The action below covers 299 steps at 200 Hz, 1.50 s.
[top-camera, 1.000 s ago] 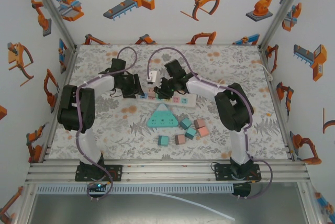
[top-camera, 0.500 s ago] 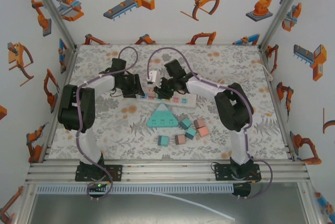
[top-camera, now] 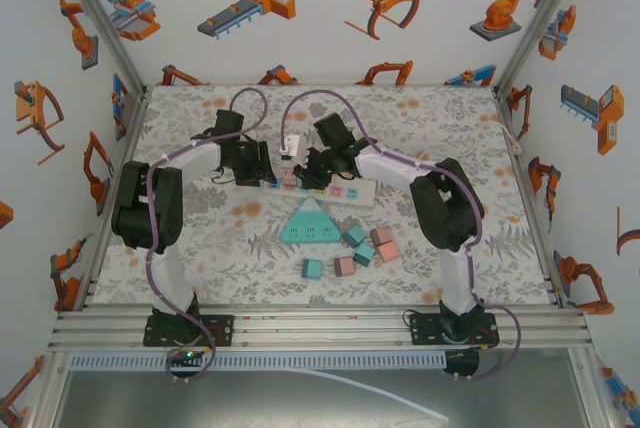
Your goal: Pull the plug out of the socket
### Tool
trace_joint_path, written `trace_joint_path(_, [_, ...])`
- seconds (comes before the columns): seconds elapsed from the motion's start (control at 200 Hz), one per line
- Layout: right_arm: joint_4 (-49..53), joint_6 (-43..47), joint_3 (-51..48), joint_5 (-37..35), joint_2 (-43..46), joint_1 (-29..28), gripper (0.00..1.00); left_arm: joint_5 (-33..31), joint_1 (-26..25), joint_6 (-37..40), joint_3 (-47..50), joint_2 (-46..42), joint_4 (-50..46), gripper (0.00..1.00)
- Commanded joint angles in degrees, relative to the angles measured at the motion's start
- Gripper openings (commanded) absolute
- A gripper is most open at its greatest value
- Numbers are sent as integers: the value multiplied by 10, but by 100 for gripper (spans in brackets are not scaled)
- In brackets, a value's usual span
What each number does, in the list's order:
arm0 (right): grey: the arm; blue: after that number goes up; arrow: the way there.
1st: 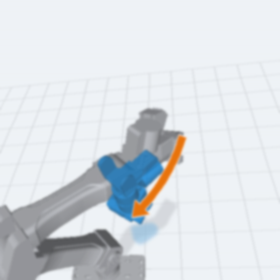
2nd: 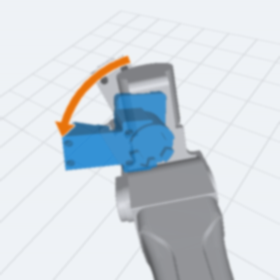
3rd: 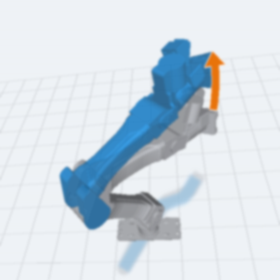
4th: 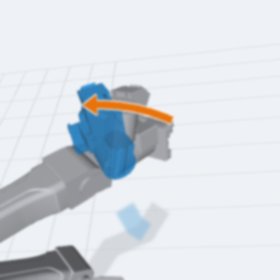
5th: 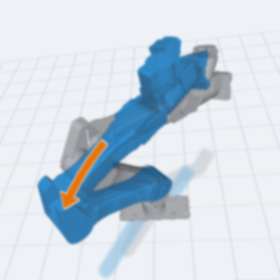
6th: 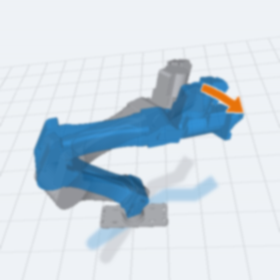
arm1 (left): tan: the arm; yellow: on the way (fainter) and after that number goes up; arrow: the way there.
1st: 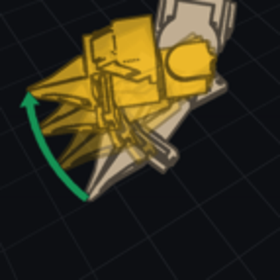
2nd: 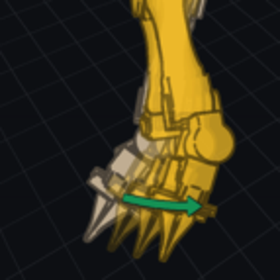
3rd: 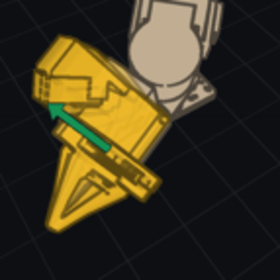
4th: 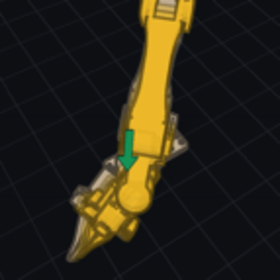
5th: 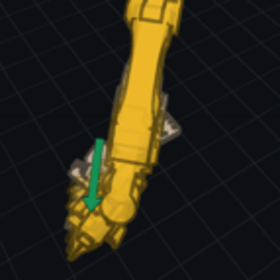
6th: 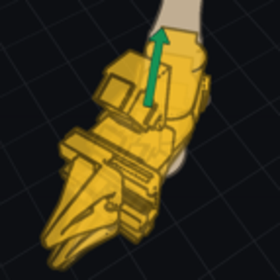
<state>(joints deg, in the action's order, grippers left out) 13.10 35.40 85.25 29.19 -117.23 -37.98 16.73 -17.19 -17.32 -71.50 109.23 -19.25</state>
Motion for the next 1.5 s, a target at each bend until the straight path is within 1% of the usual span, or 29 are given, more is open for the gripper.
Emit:
trace_joint_path(0.0, [-31, -10, 39, 44, 23, -8, 19, -79, -7, 30, 19, 41, -63, 52])
trace_joint_path(0.551, [-35, -12, 26, 40, 48, -8, 15, -83, -7, 31, 11, 42, -68, 51])
trace_joint_path(1.016, [-49, -35, 18, 45, 65, -8, 12, -85, -7, 33, 5, 43, -73, 50])
trace_joint_path(1.167, [-50, -35, 17, 44, 69, -8, 12, -80, -7, 33, 3, 39, -75, 50])
trace_joint_path(1.282, [-52, -40, 12, 42, 80, -8, 12, -64, -7, 28, 0, 30, -74, 50])
trace_joint_path(1.382, [-51, -73, 9, 33, 96, -8, 10, -46, -7, 24, -4, 12, -69, 50])
trace_joint_path(1.492, [-45, -150, 5, 14, 124, -6, 9, -31, -6, 22, -7, -18, -62, 50])
